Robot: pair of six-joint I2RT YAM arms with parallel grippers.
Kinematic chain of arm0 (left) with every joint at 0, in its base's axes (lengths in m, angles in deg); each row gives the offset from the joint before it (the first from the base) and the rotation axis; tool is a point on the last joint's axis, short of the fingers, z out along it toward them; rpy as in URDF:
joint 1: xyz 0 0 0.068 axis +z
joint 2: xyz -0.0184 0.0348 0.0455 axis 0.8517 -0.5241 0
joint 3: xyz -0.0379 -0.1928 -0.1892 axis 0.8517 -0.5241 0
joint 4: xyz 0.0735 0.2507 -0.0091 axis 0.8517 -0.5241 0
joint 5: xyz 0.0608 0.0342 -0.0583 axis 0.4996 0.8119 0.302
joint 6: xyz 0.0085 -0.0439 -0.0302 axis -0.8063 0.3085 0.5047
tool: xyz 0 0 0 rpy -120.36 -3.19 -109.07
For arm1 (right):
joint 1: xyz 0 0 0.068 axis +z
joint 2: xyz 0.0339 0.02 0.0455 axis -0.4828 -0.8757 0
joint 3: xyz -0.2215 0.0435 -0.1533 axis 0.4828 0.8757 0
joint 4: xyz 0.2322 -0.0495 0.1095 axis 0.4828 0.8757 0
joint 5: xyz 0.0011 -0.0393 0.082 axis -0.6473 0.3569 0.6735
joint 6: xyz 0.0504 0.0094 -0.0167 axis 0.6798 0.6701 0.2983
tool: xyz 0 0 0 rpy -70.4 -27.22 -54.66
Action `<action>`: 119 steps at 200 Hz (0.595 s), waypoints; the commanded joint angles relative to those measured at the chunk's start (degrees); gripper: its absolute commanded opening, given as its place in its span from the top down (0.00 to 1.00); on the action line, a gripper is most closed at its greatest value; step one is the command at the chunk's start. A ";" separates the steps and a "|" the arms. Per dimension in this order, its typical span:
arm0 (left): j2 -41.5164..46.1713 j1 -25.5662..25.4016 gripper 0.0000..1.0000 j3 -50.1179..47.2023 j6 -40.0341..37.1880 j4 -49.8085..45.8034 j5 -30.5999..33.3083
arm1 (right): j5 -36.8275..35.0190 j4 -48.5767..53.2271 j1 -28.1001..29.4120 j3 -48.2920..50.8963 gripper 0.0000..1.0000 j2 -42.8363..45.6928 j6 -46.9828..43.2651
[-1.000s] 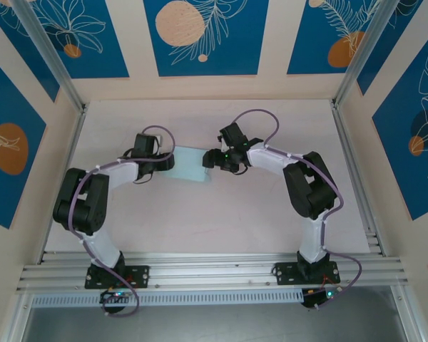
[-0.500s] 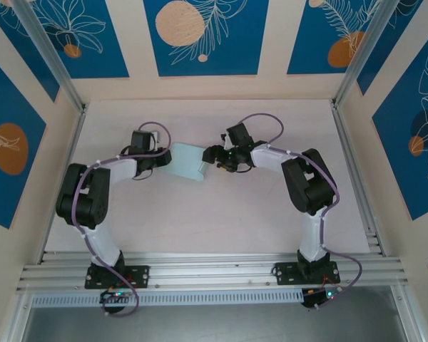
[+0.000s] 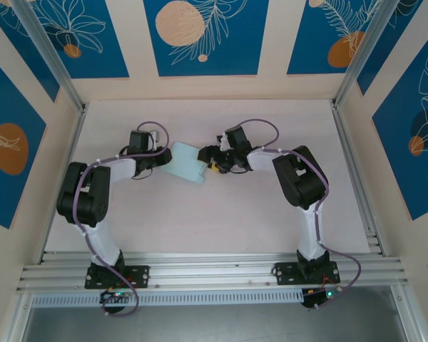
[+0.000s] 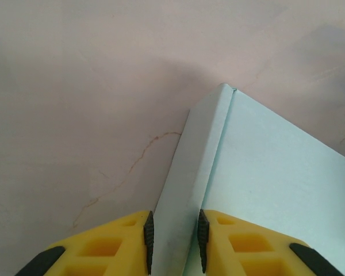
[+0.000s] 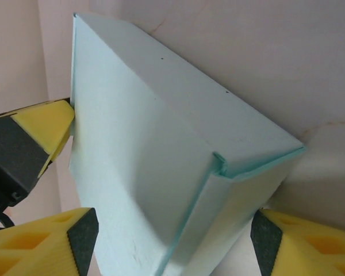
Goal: Fold the paper box
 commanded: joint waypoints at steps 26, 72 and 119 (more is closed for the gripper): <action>-0.93 0.61 0.72 -2.57 0.84 -3.55 -1.80 | 5.63 -9.18 0.08 0.85 0.35 -1.40 5.01; -3.59 1.81 0.89 -1.55 2.71 -4.44 -2.29 | 7.01 -10.76 0.25 0.99 0.34 -1.36 6.05; -5.00 4.57 0.93 -3.48 6.36 0.67 -6.43 | 5.30 -9.01 0.29 1.59 0.33 -1.79 5.33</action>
